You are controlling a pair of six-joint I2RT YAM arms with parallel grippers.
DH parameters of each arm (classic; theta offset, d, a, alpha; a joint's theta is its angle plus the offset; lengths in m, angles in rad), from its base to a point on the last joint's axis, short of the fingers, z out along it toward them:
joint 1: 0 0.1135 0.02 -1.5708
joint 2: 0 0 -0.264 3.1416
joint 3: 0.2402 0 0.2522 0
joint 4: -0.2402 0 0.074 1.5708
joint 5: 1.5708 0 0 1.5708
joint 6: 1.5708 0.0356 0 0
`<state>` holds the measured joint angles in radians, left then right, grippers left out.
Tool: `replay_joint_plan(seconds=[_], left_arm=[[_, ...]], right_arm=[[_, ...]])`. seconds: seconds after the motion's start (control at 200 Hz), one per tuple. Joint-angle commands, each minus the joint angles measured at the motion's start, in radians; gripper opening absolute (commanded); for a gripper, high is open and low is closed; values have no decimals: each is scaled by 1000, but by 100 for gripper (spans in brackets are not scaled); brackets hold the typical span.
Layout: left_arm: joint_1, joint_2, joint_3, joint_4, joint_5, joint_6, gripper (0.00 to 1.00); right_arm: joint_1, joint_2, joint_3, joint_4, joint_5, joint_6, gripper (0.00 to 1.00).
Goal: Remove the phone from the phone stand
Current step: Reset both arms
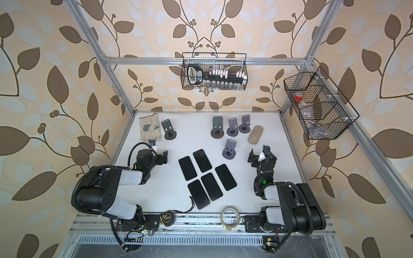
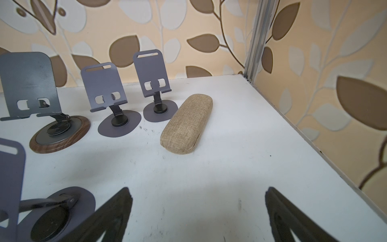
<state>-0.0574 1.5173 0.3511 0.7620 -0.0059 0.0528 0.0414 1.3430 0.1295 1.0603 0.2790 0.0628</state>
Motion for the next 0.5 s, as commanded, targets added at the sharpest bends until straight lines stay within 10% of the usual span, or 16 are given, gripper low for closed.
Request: replay_joint_plan(seconds=[0.0,0.495], left_arm=[[11,-32,15,4,-1,-8,99],[11,-30,15,2,-1,-9,99]], right_arm=[[5,5,39,-19,-82,-45,100],[2,2,41,-23,-90,-46,100]])
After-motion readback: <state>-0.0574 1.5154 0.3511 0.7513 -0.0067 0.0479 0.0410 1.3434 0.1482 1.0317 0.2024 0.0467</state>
